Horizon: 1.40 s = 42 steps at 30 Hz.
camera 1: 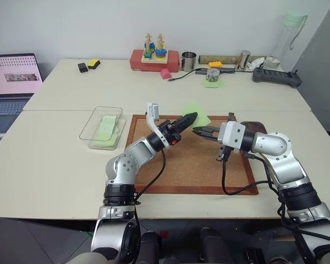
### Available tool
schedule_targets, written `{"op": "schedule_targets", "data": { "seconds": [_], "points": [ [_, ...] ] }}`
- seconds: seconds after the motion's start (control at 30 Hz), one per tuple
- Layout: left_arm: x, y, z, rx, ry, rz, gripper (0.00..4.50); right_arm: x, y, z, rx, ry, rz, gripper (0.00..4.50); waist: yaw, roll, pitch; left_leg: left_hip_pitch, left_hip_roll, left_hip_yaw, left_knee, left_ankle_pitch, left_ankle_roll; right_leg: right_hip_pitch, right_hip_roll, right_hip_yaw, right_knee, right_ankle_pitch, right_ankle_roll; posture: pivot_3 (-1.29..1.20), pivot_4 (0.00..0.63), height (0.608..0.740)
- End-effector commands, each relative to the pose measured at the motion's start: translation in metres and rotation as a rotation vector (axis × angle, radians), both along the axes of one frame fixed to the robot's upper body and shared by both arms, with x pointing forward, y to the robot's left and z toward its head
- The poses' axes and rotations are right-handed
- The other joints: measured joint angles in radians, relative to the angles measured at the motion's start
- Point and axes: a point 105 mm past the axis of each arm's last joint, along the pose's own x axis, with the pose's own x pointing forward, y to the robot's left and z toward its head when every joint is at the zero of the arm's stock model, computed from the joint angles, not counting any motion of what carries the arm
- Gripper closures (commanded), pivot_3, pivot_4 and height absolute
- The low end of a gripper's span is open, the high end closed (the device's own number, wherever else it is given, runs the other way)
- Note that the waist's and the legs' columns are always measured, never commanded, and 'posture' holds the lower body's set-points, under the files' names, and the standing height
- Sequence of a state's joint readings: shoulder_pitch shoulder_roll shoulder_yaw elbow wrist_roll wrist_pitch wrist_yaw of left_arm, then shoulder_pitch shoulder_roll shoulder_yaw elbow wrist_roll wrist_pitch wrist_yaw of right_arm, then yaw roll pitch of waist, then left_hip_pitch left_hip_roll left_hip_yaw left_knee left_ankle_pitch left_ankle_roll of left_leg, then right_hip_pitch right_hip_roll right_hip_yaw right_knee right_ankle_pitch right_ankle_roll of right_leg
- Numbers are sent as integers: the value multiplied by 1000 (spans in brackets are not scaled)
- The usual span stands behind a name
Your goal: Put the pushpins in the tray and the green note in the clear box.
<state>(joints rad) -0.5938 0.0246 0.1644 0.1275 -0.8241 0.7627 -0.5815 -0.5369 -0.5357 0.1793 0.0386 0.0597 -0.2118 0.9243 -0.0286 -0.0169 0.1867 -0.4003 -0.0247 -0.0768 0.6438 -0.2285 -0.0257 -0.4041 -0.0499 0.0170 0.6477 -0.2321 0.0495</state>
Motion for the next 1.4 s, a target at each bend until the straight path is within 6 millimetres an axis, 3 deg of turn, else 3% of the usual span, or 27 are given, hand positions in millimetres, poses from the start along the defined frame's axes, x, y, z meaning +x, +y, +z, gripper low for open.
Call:
{"op": "schedule_targets", "data": {
  "seconds": [0.03,0.17,0.37,0.53,0.83,0.97,1.03,1.17,1.4],
  "points": [
    [-4,-2,14,-31,-56,-17,3971,-5,5,14,11,-68,30,4500,0,0,0,0,0,0,0,0,0,0,0,0,0,0,0,0,150,740],
    [-6,-3,14,-30,-60,-25,4487,-5,6,15,16,-70,33,4500,0,0,0,0,0,0,0,0,0,0,0,0,0,0,0,0,150,740],
    [-6,-5,8,7,-60,-14,4487,-6,8,17,29,-80,38,4500,0,0,0,0,0,0,0,0,0,0,0,0,0,0,0,0,150,740],
    [12,0,-9,89,-25,100,4487,-8,6,24,60,-90,42,4500,1,0,0,0,0,0,0,0,0,0,0,0,0,0,0,0,150,740],
    [22,1,-21,160,-23,174,4487,-12,-12,47,158,-109,-18,4500,2,0,0,0,0,0,0,0,0,0,0,0,0,0,0,0,150,740],
    [12,0,-3,159,-107,150,4487,21,-68,43,223,12,-355,4500,5,0,0,-1,0,0,0,0,0,0,-1,0,0,0,0,0,150,740],
    [8,1,3,160,-133,143,4487,29,-86,37,223,50,-462,4500,6,0,0,-1,0,0,0,0,0,0,-1,0,0,0,0,0,150,740],
    [-7,9,15,159,-183,144,4487,51,-151,10,246,165,-811,4500,4,0,0,-1,0,1,0,0,0,0,-1,1,-1,0,0,0,150,740],
    [-17,16,16,179,-188,159,4487,64,-178,-34,305,372,-990,4500,1,0,0,0,0,2,0,0,0,0,-1,1,0,1,0,0,150,740]
  ]
}}
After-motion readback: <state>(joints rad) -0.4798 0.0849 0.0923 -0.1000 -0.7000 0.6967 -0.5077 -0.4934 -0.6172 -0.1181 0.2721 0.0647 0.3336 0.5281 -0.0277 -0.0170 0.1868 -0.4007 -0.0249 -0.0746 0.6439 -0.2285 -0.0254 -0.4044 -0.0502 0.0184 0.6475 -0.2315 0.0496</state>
